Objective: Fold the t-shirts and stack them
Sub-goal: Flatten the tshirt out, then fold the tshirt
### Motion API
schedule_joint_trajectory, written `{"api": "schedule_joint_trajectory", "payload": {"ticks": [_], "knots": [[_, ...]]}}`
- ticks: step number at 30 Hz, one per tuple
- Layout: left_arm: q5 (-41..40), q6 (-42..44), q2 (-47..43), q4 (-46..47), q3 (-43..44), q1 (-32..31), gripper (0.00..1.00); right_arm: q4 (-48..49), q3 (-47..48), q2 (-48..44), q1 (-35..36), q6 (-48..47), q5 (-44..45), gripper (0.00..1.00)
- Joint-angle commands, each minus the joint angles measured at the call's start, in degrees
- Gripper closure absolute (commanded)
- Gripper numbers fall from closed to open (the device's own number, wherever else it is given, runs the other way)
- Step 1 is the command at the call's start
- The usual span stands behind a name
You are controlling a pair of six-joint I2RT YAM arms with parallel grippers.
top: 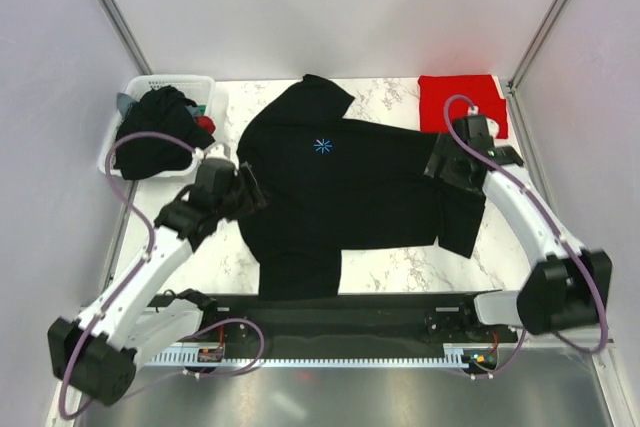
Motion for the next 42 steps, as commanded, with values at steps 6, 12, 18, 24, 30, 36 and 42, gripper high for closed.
{"api": "schedule_joint_trajectory", "payload": {"ticks": [6, 12, 18, 24, 30, 36, 42], "knots": [[-2.2, -18.8, -10.7, -10.1, -16.4, -13.8, 0.33, 0.6, -20.9, -19.0, -11.4, 11.4, -2.8, 0.02], [-3.8, -26.5, -9.5, -10.2, -22.0, -21.4, 0.34, 0.7, -27.8, -23.5, -22.8, 12.5, -9.9, 0.02], [-3.1, -27.7, -7.7, -7.3, -25.3, -23.3, 0.34, 2.0, -32.0, -24.5, -28.9, 12.5, -10.8, 0.02], [-4.6, -26.9, -6.3, -5.4, -24.8, -24.0, 0.5, 7.2, -37.1, -22.3, -30.4, 13.0, -12.5, 0.08], [-6.4, -25.7, -5.2, -3.8, -24.3, -24.0, 0.85, 12.9, -41.1, -18.6, -30.3, 12.9, -16.1, 0.28], [-8.2, -26.7, -11.8, -5.4, -24.8, -24.0, 0.96, 14.8, -41.0, -19.3, -30.4, 12.0, -16.8, 0.77], [-12.4, -26.2, -19.2, -17.0, -15.9, -23.9, 0.98, 13.4, -38.7, -22.1, -30.4, 11.5, -19.5, 1.0]]}}
